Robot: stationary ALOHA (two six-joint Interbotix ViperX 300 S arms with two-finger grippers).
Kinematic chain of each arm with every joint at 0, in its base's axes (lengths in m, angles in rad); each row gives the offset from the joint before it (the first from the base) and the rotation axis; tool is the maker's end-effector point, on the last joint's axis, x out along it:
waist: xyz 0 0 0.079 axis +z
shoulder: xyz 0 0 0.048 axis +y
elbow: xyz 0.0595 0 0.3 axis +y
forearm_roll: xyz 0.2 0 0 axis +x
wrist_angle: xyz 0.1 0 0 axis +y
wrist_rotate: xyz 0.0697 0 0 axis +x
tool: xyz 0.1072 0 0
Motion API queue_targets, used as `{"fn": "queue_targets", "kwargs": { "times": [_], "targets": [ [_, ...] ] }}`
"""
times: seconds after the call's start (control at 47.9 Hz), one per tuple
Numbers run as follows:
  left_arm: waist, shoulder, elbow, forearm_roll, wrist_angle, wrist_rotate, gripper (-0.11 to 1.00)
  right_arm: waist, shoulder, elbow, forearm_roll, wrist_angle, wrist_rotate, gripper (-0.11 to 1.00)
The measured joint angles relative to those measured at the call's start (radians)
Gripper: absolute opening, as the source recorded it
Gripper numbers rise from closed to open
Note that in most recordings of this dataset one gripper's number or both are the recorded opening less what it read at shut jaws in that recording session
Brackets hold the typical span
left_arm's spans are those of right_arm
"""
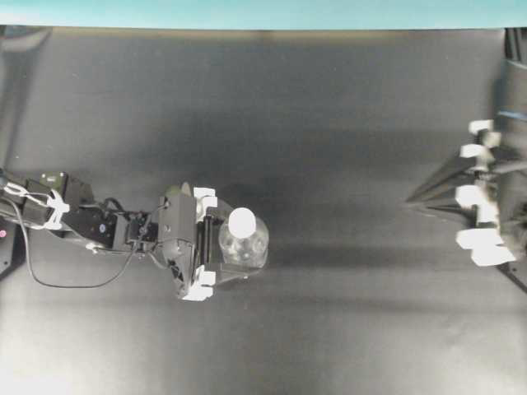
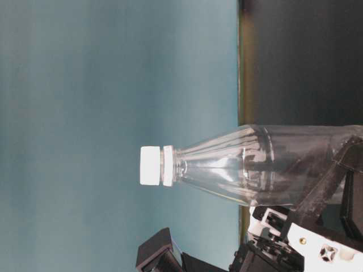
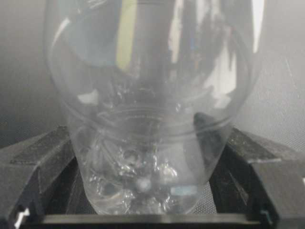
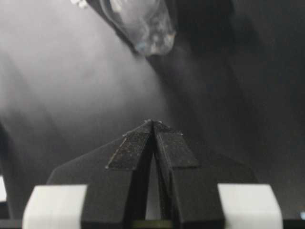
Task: Open the bottle cap by holding the bottle with the left arm and twisting the cap with the right arm.
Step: 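Bring the right gripper over the white cap and close on it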
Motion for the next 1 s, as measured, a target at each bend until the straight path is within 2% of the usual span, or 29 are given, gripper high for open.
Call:
{"fn": "queue_targets", "kwargs": {
  "times": [0.167,0.313,0.396,0.459,0.626,0.814,1.001],
  "targets": [
    [0.000,0.000,0.000,0.000,0.000,0.000,0.81,0.002,0.179,-0.206,0.040,0.178,0.000,0.19],
    [-0.002,0.000,0.000,0.000,0.002,-0.002,0.81,0.002,0.353,-0.388,0.058,0.281,0.032,0.53],
    [-0.002,0.000,0.000,-0.002,0.003,-0.003,0.81,0.000,0.442,-0.476,0.058,0.334,0.091,0.72],
    [0.000,0.000,0.000,0.000,0.003,-0.003,0.81,-0.003,0.502,-0.543,0.060,0.380,0.144,0.80],
    [-0.002,0.000,0.000,0.000,0.003,-0.005,0.81,-0.008,0.635,-0.701,0.054,0.482,0.279,0.80],
    [-0.002,-0.002,0.000,0.000,0.005,-0.005,0.81,-0.009,0.739,-0.796,0.052,0.500,0.422,0.80],
    [-0.005,-0.002,0.002,0.000,0.005,-0.006,0.81,-0.011,0.802,-0.844,0.052,0.489,0.456,0.79]
  ]
}}
